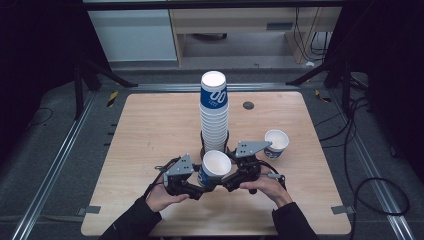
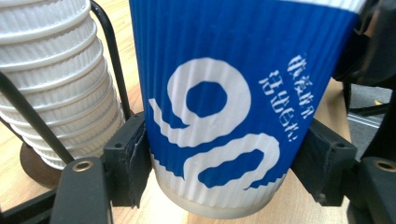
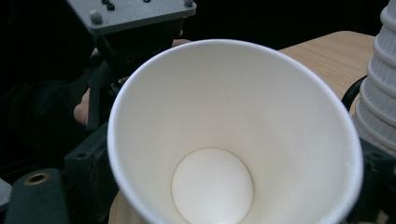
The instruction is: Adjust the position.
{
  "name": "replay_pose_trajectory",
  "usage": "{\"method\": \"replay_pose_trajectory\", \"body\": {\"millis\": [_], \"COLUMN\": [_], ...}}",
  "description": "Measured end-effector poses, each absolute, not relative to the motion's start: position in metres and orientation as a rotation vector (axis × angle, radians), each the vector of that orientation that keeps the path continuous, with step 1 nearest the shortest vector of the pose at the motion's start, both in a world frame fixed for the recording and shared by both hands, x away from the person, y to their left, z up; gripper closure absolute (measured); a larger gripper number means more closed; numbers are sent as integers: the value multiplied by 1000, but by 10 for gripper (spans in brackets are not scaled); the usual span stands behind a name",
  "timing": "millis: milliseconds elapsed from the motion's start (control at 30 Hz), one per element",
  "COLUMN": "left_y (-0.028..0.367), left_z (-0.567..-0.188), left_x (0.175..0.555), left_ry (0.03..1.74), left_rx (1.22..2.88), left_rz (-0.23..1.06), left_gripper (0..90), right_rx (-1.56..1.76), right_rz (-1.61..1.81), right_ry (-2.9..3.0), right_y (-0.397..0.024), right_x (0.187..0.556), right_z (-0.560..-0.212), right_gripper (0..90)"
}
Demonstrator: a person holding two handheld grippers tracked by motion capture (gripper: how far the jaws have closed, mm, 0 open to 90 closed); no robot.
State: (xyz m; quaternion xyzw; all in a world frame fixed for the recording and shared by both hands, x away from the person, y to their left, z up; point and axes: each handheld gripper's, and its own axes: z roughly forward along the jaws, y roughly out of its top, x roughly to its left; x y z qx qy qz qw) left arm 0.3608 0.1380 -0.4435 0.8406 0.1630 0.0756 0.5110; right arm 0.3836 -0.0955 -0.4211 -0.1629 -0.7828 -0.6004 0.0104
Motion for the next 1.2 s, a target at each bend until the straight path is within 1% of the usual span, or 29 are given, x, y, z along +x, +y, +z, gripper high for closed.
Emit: {"method": "replay_pose_trajectory", "body": {"millis": [133, 433, 500, 633, 700, 933, 1200], "left_y": [137, 138, 138, 140, 142, 153, 171], "left_z": [-443, -441, -441, -441, -441, -444, -441], "left_x": [360, 359, 359, 360, 361, 367, 374], "left_ry": [390, 382, 376, 388, 395, 451, 541], "left_rx": [2018, 2009, 2007, 2012, 2012, 2036, 1997], "left_rz": [190, 195, 194, 189, 188, 198, 214], "left_gripper": [277, 272, 267, 229, 228, 216, 219], "right_rx": [-516, -517, -505, -498, -514, -587, -705], "right_rz": [-1880, -1899, -1899, -1918, -1931, -1938, -1931], "right_ry": [-2424, -2417, -2432, -2444, -2454, -2514, -2588], "right_y": [-95, -97, -97, -101, -105, -122, -140], "right_x": [384, 384, 383, 381, 382, 383, 383], "right_z": [-422, -421, -420, -415, -413, -406, -404], "right_gripper": [168, 194, 196, 197, 197, 197, 196]}}
